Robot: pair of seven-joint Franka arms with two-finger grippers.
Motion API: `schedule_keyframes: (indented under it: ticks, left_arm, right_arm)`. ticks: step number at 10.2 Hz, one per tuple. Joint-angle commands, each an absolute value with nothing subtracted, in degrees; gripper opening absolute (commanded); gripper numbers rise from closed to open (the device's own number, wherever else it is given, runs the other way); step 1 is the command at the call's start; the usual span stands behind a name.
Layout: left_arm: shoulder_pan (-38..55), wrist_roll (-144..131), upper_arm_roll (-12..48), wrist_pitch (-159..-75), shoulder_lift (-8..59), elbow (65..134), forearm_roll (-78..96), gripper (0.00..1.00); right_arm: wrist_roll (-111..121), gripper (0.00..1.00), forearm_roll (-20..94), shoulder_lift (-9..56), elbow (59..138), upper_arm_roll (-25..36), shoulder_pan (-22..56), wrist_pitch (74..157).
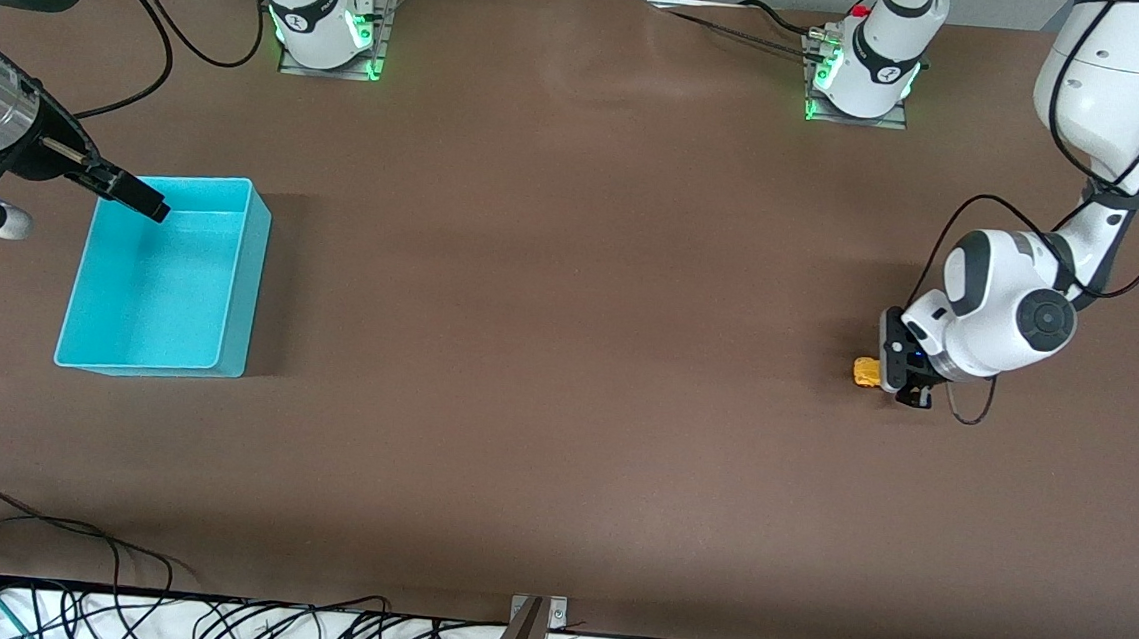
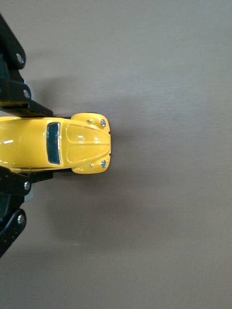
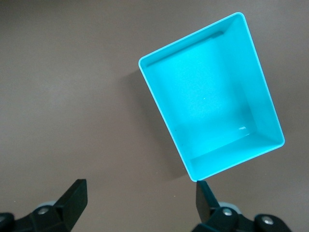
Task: Wind up and store yellow beetle car
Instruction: 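Pull the held car backward along the table with the left gripper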
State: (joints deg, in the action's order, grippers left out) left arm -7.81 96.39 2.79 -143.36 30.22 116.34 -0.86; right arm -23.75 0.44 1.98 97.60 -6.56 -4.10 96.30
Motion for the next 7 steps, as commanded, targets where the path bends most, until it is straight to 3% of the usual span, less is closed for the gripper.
schedule_keyframes:
  ticks: [1,7]
  left_arm:
    - [-12.20,102.46,2.72,-143.79,35.86,112.50,-2.72,0.00]
    - [-19.77,109.16,2.72,-143.88,36.04,111.71,-2.90,0.00]
  right_arm:
    - [-23.73,1.00,1.32,1.85,97.73,-6.50,-4.13,96.68]
    - [-23.73,1.00,1.32,1.85,97.73,-6.50,-4.13,96.68]
